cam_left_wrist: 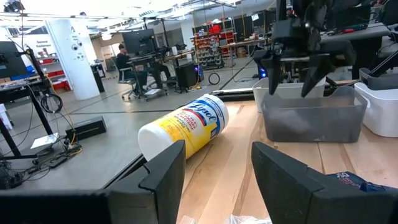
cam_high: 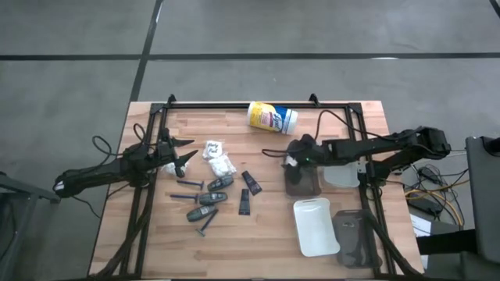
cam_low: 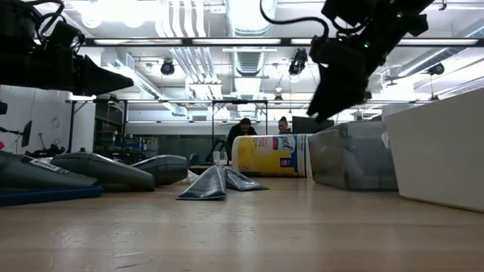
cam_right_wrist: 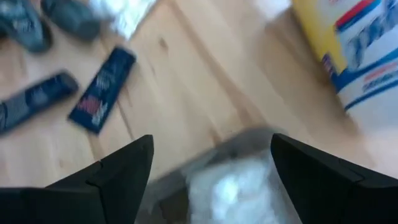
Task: Pick & Place Travel size toiletries
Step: Put the right cotton pack into the top black bin, then put the top shave cream into the gray bin
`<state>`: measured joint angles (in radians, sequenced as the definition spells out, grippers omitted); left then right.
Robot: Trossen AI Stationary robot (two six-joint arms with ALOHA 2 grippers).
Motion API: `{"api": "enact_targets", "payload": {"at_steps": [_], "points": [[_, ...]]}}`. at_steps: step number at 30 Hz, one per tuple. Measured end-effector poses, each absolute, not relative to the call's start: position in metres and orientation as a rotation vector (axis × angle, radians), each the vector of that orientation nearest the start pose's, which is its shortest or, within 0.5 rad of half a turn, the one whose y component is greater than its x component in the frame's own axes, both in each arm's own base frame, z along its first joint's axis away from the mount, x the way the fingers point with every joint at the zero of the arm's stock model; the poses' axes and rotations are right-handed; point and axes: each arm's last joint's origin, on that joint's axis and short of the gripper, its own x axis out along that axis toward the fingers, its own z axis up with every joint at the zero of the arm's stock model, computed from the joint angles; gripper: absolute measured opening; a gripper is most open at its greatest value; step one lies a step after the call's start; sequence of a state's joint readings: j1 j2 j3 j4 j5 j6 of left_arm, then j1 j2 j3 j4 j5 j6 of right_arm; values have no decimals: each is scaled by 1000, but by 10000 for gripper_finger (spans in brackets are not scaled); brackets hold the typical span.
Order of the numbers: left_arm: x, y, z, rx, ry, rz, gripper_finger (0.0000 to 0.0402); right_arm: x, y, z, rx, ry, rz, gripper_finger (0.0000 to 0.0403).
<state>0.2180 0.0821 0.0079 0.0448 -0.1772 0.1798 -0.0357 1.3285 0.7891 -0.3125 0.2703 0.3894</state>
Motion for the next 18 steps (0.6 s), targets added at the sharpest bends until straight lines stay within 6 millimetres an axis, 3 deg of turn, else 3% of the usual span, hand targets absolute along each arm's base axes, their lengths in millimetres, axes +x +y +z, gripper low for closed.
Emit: {"api": "enact_targets", "payload": {"at_steps": [8,14,18], "points": [[98,27,164,177,65,391,190,271,-18,233,254,689,-446,306],[98,27,164,177,65,391,190,282,-18,250,43,684,-366,296],[98,27,164,177,65,392,190,290,-19,257,-6,673,-373,287]]}}
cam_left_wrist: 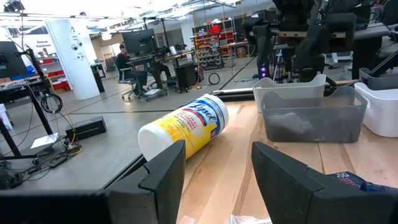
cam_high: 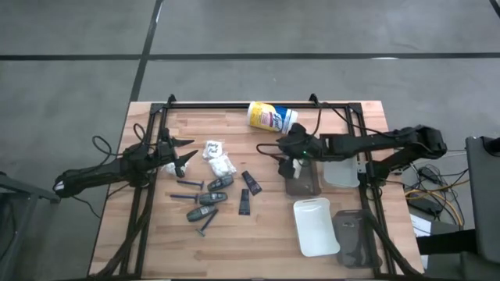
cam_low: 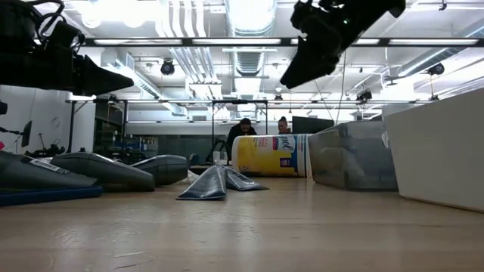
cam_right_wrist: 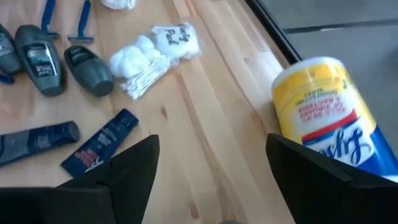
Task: Pick & Place Travel size toiletries
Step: Put the top shave cream into the gray bin
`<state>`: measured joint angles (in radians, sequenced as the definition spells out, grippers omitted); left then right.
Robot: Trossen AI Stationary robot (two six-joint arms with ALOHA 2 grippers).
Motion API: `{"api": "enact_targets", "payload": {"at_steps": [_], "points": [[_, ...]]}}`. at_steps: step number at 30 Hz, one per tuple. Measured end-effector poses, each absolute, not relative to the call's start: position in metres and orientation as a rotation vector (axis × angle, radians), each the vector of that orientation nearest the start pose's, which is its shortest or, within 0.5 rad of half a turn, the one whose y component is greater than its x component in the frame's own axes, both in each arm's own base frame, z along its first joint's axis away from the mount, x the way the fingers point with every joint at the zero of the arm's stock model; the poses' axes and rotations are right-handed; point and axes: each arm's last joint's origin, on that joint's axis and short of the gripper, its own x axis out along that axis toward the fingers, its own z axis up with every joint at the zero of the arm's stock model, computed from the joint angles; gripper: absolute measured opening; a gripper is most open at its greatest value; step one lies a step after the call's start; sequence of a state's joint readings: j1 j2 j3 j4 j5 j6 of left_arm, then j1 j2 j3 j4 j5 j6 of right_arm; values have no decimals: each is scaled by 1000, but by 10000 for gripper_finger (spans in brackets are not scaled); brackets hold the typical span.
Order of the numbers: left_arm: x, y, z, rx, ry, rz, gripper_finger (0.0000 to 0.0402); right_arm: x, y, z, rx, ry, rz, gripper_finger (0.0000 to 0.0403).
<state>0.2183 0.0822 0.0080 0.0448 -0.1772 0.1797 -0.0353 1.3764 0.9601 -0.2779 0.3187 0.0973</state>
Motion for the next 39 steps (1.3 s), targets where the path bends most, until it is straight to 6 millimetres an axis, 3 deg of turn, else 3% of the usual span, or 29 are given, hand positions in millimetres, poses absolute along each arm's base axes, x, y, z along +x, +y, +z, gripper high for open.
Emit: {"api": "enact_targets", "payload": {"at_steps": [8,21,29,39], "points": [[98,27,164,177,65,392,190,313,-20,260,-6,672,-372,265],[98,27,164,177,65,392,190,378,-21,259,-1,701,-336,235],[98,27,164,177,65,392,190,413,-21,251,22,706,-289,250],[98,27,164,177,65,392,190,441,-21,242,30,700,-258,275]]}}
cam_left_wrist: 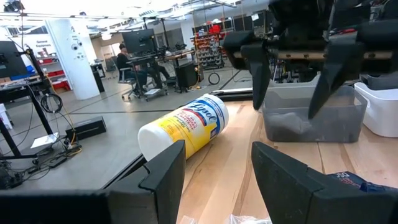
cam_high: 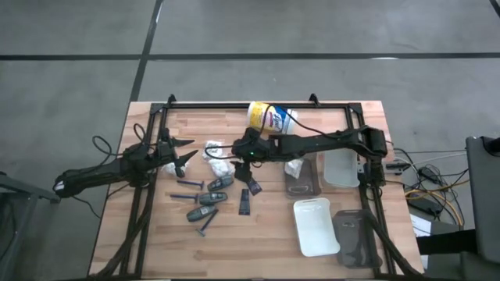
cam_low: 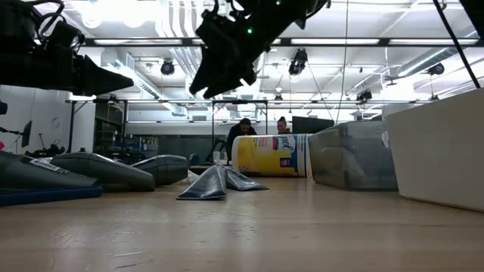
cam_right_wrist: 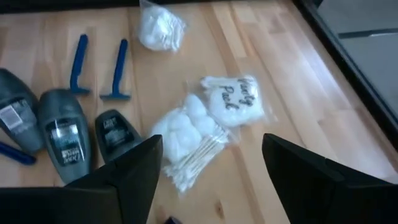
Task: Pick & Place Travel size toiletries
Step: Put the top shave cream into the gray bin
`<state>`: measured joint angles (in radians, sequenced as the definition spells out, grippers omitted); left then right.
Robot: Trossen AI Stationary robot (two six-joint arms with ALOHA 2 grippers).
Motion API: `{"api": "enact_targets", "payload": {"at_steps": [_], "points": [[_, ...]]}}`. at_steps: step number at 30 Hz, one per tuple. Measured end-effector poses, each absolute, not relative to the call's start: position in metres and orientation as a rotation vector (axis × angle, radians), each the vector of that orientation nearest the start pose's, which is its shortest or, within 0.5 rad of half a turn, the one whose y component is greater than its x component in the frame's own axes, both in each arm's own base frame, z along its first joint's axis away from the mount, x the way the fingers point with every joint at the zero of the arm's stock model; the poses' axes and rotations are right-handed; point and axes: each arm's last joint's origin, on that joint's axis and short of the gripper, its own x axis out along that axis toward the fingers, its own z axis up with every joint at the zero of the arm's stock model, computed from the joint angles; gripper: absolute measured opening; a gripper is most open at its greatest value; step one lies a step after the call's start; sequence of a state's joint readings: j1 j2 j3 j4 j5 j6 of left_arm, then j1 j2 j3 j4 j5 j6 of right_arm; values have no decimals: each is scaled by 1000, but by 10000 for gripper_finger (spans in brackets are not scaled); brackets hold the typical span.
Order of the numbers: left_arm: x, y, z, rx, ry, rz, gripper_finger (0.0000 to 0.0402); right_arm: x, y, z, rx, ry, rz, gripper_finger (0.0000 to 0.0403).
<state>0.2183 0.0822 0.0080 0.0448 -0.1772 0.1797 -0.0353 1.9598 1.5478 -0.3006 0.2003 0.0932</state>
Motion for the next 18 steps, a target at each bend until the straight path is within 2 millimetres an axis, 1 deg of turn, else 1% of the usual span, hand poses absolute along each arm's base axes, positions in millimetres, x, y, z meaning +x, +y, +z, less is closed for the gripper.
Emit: {"api": "enact_targets", "payload": {"at_steps": [4,7,12,18], "points": [[98,27,164,177,65,391,190,448,-20,233,49,718,-206,282],[98,27,164,177,65,391,190,449,-19,224,70,750,-186,286],[98,27,164,177,65,391,190,445,-17,219,142,799,-218,276],[98,27,164,177,65,391,190,437,-3,214,240,886,-255,255]]}}
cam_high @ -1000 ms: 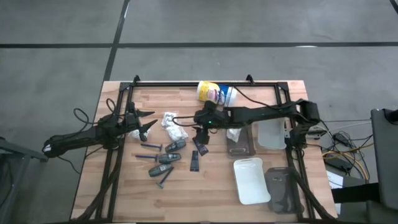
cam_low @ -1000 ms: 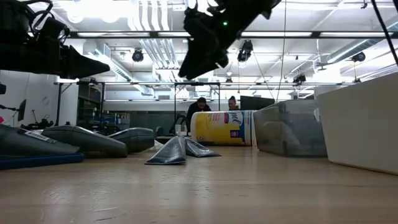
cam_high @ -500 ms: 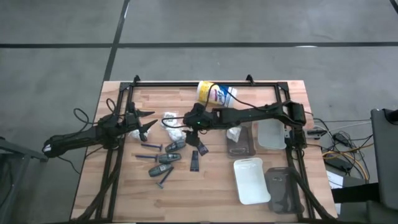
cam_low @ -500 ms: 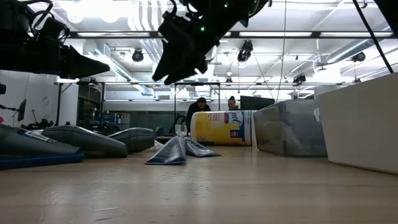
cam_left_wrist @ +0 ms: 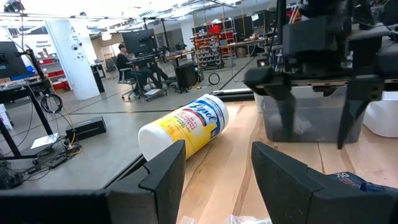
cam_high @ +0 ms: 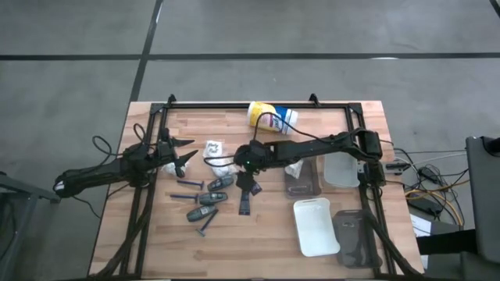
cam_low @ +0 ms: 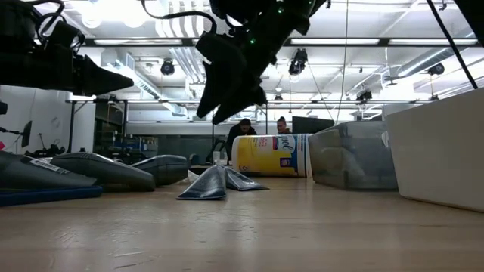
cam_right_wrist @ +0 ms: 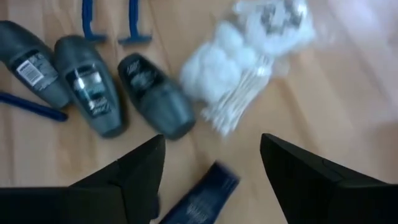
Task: Pick & Place Travel size toiletries
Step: Put the top shave cream into the gray bin
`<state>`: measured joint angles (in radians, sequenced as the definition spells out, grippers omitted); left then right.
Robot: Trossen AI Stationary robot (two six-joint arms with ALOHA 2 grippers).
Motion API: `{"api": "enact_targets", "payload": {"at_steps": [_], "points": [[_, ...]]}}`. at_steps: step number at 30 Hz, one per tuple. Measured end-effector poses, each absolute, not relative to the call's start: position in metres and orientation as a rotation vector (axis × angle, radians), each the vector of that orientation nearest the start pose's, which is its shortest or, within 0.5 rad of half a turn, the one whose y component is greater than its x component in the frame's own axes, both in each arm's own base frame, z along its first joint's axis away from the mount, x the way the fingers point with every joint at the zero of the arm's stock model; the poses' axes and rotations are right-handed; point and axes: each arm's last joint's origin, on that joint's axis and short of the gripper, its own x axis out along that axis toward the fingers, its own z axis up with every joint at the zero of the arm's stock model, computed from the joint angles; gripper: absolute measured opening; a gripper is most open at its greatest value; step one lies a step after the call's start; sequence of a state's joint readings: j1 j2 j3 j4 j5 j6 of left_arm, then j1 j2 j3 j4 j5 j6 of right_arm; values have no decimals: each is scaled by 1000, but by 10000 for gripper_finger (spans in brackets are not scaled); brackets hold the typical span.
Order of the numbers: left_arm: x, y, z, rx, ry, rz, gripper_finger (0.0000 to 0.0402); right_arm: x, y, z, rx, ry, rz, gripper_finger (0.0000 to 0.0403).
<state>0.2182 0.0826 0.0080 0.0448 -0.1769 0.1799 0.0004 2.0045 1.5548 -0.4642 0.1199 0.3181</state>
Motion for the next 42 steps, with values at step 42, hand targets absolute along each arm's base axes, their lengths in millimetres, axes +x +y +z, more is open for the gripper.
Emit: {"api": "enact_targets", "payload": {"at_steps": [42], "points": [[98,27,164,177,65,391,190,436,17,137,335,945,-534,273]]}}
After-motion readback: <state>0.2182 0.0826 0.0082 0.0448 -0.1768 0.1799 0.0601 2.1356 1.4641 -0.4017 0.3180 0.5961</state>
